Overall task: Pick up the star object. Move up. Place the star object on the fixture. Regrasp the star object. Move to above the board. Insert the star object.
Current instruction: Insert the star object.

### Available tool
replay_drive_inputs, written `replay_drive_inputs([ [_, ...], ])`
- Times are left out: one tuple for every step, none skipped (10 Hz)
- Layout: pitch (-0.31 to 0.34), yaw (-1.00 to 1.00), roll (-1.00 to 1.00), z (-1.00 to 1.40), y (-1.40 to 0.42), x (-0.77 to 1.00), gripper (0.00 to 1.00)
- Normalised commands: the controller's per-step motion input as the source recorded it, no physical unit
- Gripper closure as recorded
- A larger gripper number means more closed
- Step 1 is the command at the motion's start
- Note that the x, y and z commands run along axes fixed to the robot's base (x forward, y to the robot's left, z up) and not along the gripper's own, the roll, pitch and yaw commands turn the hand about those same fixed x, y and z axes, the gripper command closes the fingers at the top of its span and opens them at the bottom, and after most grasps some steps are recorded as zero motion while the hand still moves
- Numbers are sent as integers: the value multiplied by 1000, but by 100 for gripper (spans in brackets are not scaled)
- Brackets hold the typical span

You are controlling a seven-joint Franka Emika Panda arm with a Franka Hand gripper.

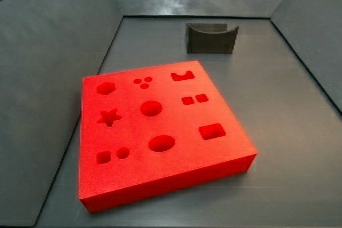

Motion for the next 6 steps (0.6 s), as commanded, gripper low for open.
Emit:
replay_drive_inputs([
  [-81,-60,0,-294,-23,-289,100],
  [-43,-126,0,-440,-160,-237,100],
  [-50,-277,-67,-557,-263,-417,100],
  [-49,-366,-126,-494,-229,-526,100],
  [-39,-377,-131,-483,-257,-391,100],
  [-83,-523,-171,-540,-249,-400,100],
])
